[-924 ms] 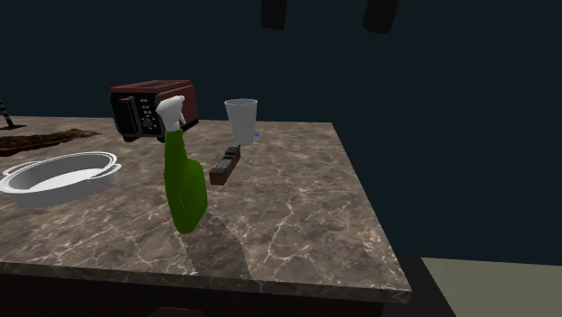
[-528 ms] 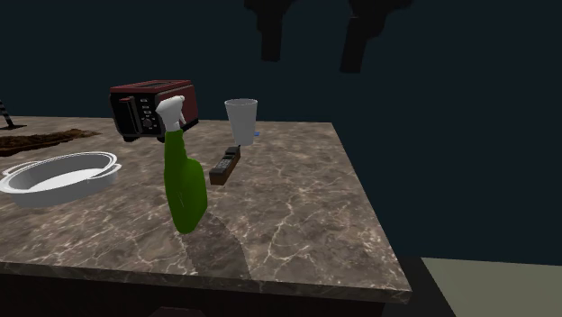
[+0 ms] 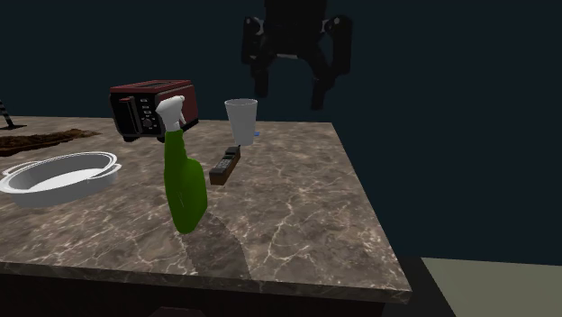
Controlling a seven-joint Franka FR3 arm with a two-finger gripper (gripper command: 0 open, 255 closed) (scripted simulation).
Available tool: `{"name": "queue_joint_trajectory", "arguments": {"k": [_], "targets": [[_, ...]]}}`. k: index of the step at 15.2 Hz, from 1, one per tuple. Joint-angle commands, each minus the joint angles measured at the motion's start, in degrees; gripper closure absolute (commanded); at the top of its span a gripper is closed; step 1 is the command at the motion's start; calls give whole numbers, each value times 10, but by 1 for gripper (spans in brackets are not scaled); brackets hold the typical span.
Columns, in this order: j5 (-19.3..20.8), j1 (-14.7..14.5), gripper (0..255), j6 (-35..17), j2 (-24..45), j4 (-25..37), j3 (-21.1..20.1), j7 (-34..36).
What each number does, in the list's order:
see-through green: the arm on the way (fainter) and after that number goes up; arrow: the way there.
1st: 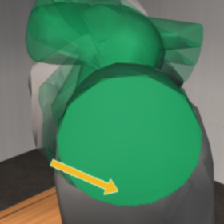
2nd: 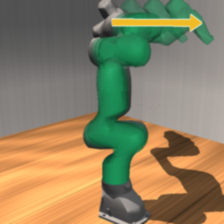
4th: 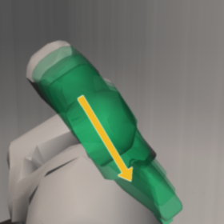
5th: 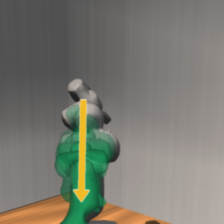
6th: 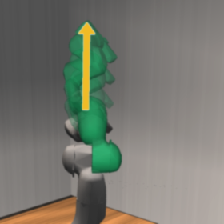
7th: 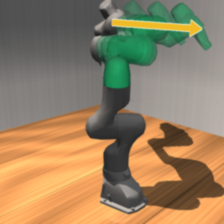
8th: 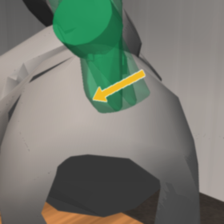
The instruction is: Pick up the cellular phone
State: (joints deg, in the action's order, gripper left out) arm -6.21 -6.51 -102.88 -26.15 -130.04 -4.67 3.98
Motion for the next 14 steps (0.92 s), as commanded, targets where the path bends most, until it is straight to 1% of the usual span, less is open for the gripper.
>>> {"name": "queue_joint_trajectory", "arguments": {"k": [1,8,14], "targets": [[-3,-12,0,-27,29,6,-16,3],[8,-42,0,-106,145,50,-61,2],[37,-68,0,-158,250,107,-96,11]]}}
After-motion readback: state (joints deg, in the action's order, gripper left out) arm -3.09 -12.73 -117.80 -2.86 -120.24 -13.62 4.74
